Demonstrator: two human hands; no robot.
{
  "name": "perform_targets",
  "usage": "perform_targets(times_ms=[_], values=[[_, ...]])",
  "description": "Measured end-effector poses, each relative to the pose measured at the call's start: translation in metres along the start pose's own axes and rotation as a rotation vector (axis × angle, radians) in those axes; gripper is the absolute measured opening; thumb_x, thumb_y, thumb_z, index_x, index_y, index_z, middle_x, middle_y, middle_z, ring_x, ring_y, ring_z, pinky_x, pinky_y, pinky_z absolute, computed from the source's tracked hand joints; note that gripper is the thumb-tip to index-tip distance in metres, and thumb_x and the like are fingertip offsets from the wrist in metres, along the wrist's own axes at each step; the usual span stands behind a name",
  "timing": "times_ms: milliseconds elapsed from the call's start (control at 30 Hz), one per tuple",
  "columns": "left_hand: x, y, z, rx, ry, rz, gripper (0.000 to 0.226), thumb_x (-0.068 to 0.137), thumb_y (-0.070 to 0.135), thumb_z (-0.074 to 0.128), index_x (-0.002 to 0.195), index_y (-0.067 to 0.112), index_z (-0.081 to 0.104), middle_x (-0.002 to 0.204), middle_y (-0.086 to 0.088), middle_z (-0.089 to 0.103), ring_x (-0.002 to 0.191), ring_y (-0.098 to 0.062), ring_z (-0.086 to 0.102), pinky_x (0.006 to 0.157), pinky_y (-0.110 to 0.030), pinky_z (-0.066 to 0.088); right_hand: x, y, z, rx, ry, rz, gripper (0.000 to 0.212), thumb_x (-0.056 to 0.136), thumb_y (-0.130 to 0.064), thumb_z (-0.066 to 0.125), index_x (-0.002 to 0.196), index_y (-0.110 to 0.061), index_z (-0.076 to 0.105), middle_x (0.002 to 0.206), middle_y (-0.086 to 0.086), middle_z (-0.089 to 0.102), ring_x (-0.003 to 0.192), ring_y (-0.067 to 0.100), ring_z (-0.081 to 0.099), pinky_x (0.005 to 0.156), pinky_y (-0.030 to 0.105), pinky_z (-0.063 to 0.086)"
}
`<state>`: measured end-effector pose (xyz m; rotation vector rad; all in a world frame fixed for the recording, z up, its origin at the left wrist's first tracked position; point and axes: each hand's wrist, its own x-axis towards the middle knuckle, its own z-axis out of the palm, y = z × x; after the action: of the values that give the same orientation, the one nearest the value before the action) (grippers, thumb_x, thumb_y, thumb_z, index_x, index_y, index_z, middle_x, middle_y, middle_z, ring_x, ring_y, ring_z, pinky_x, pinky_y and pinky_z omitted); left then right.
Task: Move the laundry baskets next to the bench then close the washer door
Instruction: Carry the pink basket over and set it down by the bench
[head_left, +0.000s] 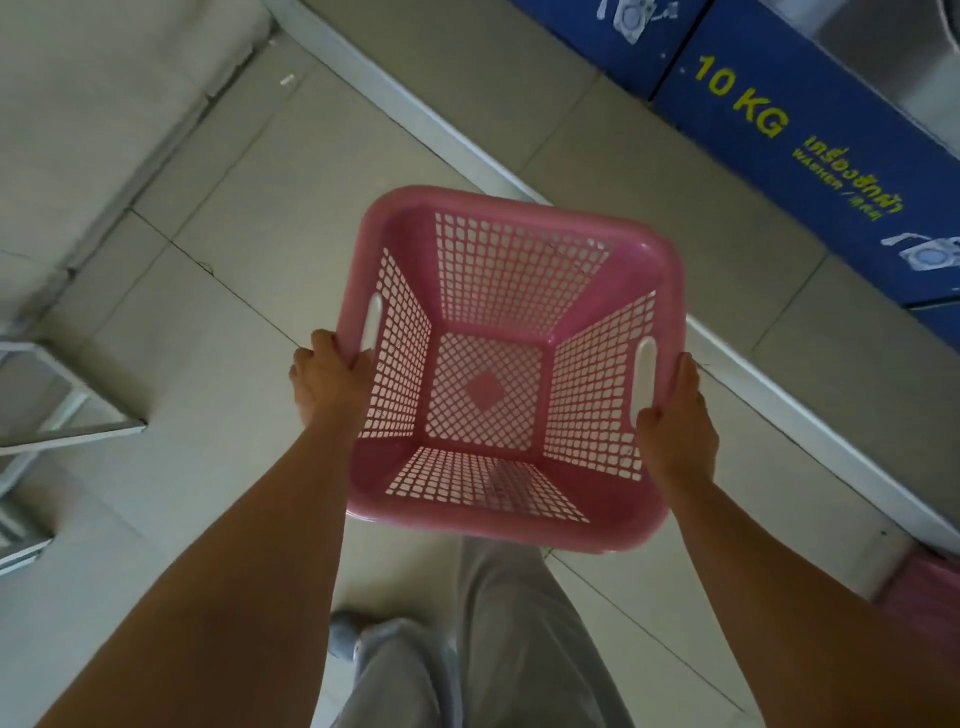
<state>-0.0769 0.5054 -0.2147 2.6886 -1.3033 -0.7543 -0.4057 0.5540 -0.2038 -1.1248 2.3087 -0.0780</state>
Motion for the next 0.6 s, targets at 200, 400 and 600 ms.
perform_targets(times_ms=[200, 400, 600], values=[[-0.033, -0.078, -0.075, -0.111, 0.057, -0.048, 0.037, 0.092, 0.036, 0.055, 0.112, 0.006, 0.048, 0.11, -0.018, 0.054, 0.09, -0.041, 0.059, 0.076, -0.046, 0.047, -0.073, -0.052, -0.007, 0.04, 0.08, -0.156, 0.063, 0.089, -0.016, 0.054, 0.145, -0.02, 0.024, 0.127, 0.018, 0.049, 0.107, 0.037, 0.057, 0.08, 0.048, 0.051], [-0.078, -0.186, -0.151, -0.207, 0.14, -0.135, 0.031, 0.096, 0.033, 0.048, 0.118, 0.011, 0.046, 0.111, -0.017, 0.064, 0.095, -0.04, 0.061, 0.075, -0.04, 0.041, -0.174, -0.103, 0.004, 0.037, 0.113, -0.386, 0.061, 0.093, -0.025, 0.055, 0.145, -0.022, 0.024, 0.13, 0.015, 0.047, 0.108, 0.034, 0.059, 0.077, 0.047, 0.054], [-0.127, -0.315, -0.214, -0.307, 0.284, -0.246, 0.033, 0.096, 0.03, 0.049, 0.126, 0.016, 0.046, 0.115, -0.014, 0.064, 0.098, -0.04, 0.062, 0.078, -0.042, 0.045, -0.281, -0.158, 0.037, -0.008, 0.044, -0.609, 0.061, 0.093, -0.021, 0.053, 0.146, -0.019, 0.023, 0.13, 0.015, 0.046, 0.104, 0.034, 0.059, 0.072, 0.036, 0.049]])
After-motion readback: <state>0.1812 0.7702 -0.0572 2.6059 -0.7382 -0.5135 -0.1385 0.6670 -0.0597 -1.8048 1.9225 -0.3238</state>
